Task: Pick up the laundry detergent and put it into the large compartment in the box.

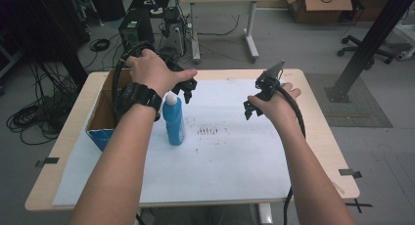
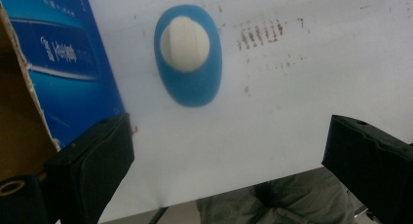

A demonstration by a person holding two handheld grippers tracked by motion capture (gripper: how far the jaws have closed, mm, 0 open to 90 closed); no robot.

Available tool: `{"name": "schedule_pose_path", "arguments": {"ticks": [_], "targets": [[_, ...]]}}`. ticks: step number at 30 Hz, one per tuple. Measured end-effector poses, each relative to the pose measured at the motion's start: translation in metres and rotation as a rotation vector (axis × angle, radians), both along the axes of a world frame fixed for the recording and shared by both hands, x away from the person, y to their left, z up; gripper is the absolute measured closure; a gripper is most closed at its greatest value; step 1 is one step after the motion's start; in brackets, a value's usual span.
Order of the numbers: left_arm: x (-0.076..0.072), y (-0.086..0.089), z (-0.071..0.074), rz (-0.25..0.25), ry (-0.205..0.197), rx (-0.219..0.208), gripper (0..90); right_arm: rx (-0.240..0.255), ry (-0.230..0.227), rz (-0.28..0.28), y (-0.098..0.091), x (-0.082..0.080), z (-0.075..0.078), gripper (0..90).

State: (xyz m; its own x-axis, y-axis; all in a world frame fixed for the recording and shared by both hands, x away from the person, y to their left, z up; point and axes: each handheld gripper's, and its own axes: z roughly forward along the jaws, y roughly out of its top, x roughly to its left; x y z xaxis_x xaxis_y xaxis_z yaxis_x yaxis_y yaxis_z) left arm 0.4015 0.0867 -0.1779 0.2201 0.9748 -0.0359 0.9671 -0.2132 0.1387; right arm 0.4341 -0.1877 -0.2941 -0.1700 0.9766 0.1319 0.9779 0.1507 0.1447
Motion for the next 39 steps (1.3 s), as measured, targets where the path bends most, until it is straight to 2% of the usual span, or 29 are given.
{"name": "schedule_pose_path", "arguments": {"ticks": [9,13,22,33,39], "targets": [[0.017,0.001,-0.004,0.005,0.001,0.01,4.7,0.016,-0.002,0.011,0.003,0.006,0.0,6.9],[0.025,0.001,-0.006,0.004,0.002,0.0,4.7,0.018,0.0,0.016,0.004,0.008,-0.001,6.8],[0.04,0.001,-0.018,0.014,0.012,0.029,4.7,0.014,0.003,0.02,0.004,0.011,-0.005,6.8],[0.047,-0.001,-0.026,0.027,0.022,0.054,4.7,0.019,0.01,0.021,0.001,0.011,-0.011,6.8],[0.047,-0.001,-0.033,0.035,0.018,0.045,4.7,0.026,0.009,0.025,0.002,0.011,-0.013,6.8]]}}
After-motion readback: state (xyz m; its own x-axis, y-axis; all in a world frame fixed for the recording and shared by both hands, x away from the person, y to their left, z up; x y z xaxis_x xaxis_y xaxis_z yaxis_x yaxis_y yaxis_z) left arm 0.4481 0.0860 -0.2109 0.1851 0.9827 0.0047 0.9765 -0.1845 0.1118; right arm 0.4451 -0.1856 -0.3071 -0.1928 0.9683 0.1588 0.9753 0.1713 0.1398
